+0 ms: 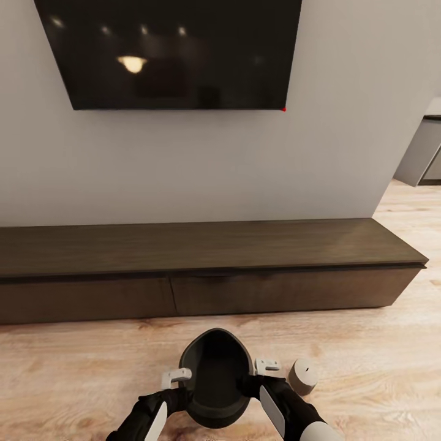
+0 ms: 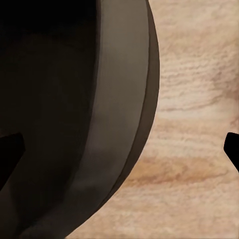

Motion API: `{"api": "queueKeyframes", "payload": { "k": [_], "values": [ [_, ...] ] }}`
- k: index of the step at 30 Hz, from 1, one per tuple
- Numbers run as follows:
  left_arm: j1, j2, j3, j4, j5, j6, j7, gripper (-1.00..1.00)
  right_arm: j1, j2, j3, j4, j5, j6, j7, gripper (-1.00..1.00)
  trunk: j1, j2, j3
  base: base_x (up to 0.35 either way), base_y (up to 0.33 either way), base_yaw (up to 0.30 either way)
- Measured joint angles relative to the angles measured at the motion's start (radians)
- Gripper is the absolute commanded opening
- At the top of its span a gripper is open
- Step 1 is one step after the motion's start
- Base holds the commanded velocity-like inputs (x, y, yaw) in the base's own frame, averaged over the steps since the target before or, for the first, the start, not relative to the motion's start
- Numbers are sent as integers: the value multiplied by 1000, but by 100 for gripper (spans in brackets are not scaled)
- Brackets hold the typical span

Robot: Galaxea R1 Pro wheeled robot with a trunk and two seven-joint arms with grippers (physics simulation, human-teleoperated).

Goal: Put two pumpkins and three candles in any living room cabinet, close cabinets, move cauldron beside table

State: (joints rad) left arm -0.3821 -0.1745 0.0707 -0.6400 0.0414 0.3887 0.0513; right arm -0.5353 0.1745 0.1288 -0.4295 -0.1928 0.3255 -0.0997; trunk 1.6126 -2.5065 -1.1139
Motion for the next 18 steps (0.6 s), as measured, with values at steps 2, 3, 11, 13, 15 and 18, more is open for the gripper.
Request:
{"api": "queueKeyframes", "payload": {
  "k": [2,3,11,13,15,18],
  "values": [
    [0,0,0,0,-2,0,1,100,0,0,0,0,0,0,0,100,1,0,-8,0,0,0],
    [0,0,0,0,0,0,0,100,0,0,0,0,0,0,0,100,1,-1,-12,0,0,0],
    [0,0,1,0,0,0,-1,100,0,0,0,0,-1,-1,0,100,3,-1,-23,0,0,0],
    [0,0,1,0,-1,0,-1,100,0,0,0,0,-1,-2,0,100,3,-1,-23,0,0,0],
    [0,0,0,0,0,0,0,100,0,0,0,0,-1,-2,0,100,3,-1,-23,0,0,0],
    [0,0,0,0,5,-1,-2,100,0,0,0,0,-5,-2,1,-100,3,-1,-23,0,0,0]
  ]
}}
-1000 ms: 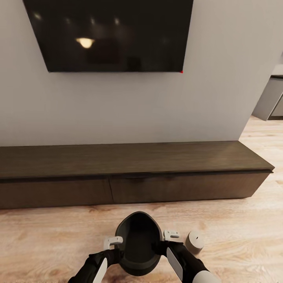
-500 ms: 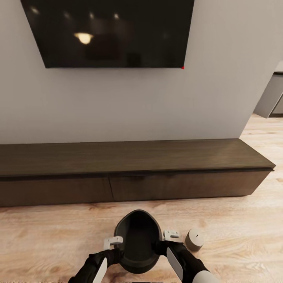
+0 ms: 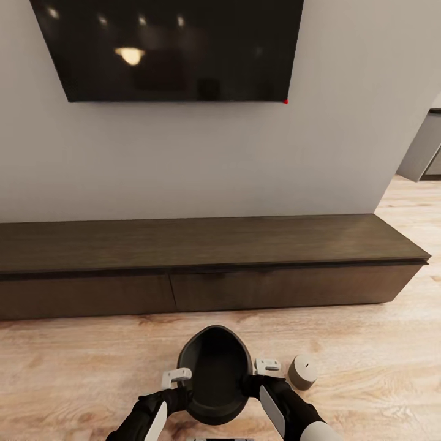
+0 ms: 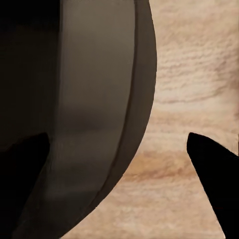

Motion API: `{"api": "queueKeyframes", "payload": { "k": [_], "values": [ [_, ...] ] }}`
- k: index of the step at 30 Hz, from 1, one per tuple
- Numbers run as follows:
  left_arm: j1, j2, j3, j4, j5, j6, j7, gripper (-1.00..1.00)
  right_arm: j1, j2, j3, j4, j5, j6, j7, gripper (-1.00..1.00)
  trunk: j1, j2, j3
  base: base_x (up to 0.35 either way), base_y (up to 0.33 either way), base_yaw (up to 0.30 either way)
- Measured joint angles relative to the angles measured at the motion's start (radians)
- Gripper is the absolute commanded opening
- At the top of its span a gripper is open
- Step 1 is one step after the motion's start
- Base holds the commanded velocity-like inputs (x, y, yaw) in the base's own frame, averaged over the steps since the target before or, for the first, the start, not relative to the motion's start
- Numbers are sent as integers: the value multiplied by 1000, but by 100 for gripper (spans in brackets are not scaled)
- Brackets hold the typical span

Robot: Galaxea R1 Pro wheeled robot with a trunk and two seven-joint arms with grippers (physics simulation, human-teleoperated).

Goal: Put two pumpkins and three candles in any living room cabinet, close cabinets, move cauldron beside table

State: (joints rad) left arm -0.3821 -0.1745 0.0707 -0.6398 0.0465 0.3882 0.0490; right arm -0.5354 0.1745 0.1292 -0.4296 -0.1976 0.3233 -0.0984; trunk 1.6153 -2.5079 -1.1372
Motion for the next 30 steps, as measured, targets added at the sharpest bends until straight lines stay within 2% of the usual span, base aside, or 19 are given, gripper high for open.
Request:
{"api": "queueKeyframes", "payload": {
  "k": [2,3,4,6,26,30],
  "values": [
    [0,0,0,0,4,0,-1,100,0,0,0,0,-2,0,0,-100,0,0,0,0,0,0],
    [0,0,0,-1,0,1,0,100,0,0,-3,0,14,1,-2,-100,0,0,0,0,0,0],
    [0,0,1,0,-9,2,3,-100,-1,-1,-3,-2,28,2,-5,-100,0,0,0,0,0,0],
    [0,0,1,0,-4,1,1,-100,0,0,-1,0,8,1,-3,-100,0,0,0,0,0,0],
    [0,0,1,0,-4,1,0,-100,0,0,-1,0,7,1,-4,-100,0,0,0,0,0,0],
    [0,0,1,-1,-5,0,2,-100,1,0,1,1,18,0,2,-100,-2,1,15,0,0,0]
  ]
}}
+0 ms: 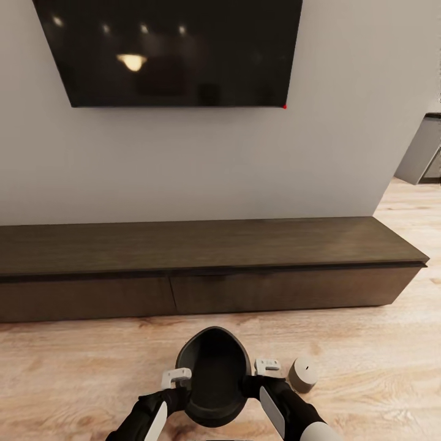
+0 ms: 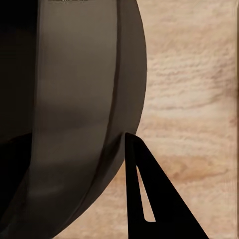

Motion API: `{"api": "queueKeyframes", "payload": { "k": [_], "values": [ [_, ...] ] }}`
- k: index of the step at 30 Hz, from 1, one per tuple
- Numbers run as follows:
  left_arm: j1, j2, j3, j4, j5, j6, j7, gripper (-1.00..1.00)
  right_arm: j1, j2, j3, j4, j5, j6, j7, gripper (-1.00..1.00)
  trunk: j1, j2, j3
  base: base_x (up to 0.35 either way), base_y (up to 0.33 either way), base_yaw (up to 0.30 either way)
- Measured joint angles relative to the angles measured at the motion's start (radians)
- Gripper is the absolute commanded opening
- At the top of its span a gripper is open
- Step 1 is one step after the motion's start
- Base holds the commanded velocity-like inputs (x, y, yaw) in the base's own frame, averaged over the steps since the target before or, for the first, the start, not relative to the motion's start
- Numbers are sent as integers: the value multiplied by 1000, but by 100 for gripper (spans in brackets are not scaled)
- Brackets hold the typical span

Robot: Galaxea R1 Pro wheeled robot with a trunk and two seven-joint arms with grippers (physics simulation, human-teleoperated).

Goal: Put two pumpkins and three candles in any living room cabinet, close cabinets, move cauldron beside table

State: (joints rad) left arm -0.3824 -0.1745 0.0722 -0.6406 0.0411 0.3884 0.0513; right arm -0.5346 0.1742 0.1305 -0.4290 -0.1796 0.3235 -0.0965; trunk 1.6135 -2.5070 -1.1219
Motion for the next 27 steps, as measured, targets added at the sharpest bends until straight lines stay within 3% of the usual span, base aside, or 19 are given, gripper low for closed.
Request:
{"api": "queueKeyframes", "payload": {
  "k": [23,27],
  "values": [
    [0,0,1,0,-6,-27,2,-100,0,0,-2,-1,4,1,1,-100,-10,5,89,-1,0,0],
    [0,0,2,0,-6,-27,1,-100,0,0,-2,-2,5,2,1,-100,-12,6,104,-173,0,0]
  ]
}}
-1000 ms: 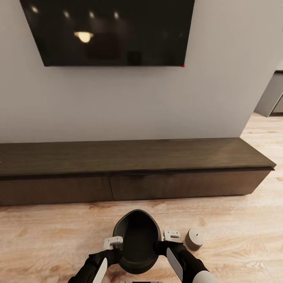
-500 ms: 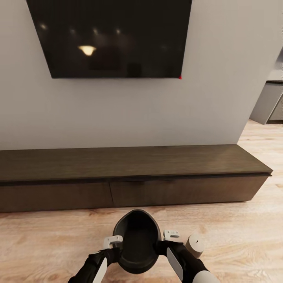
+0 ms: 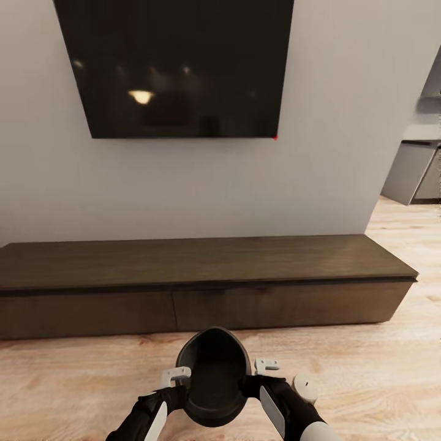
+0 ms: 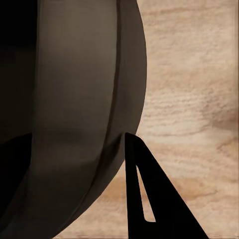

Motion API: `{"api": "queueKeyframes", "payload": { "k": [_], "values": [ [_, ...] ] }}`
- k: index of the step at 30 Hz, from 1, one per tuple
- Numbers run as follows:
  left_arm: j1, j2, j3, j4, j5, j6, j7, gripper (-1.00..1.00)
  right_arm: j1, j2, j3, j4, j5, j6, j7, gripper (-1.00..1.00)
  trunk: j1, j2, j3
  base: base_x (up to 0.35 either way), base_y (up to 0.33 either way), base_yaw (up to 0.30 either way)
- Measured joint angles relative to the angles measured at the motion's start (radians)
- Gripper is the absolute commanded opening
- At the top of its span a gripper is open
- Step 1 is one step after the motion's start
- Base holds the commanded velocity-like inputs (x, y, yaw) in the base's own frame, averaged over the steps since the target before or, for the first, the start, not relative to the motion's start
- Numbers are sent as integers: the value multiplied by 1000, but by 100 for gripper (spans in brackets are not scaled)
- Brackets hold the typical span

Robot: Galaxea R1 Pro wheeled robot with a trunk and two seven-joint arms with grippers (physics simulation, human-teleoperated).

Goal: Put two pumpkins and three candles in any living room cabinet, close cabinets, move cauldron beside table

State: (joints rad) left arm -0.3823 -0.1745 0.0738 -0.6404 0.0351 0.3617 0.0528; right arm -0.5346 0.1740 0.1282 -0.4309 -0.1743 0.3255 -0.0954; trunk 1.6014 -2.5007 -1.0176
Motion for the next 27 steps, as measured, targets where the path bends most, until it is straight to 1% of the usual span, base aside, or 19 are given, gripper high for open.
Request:
{"api": "queueKeyframes", "payload": {
  "k": [3,7,9,10,16,18,27],
  "values": [
    [0,0,0,1,1,0,0,-100,0,0,-1,2,1,-1,1,-100,-1,1,12,-130,0,0],
    [0,0,0,0,-2,0,0,-100,0,0,-2,5,0,-6,3,-100,-17,29,24,-29,0,0],
    [0,0,-2,0,-12,1,2,-100,0,0,1,23,-15,-28,4,-100,-24,43,30,-6,0,0],
    [0,0,-2,1,-12,1,2,-100,0,0,1,24,-15,-28,4,-100,-28,50,34,-3,0,0],
    [0,0,0,0,-16,1,-1,-100,0,0,1,24,-16,-29,5,-100,-51,92,52,0,0,0],
    [0,0,1,0,-17,2,-2,-100,0,0,-7,26,-6,-30,11,-100,-59,106,59,0,0,0],
    [0,0,1,-1,-17,1,-3,-100,0,0,-6,24,-9,-29,8,-100,-93,168,87,0,0,0]
  ]
}}
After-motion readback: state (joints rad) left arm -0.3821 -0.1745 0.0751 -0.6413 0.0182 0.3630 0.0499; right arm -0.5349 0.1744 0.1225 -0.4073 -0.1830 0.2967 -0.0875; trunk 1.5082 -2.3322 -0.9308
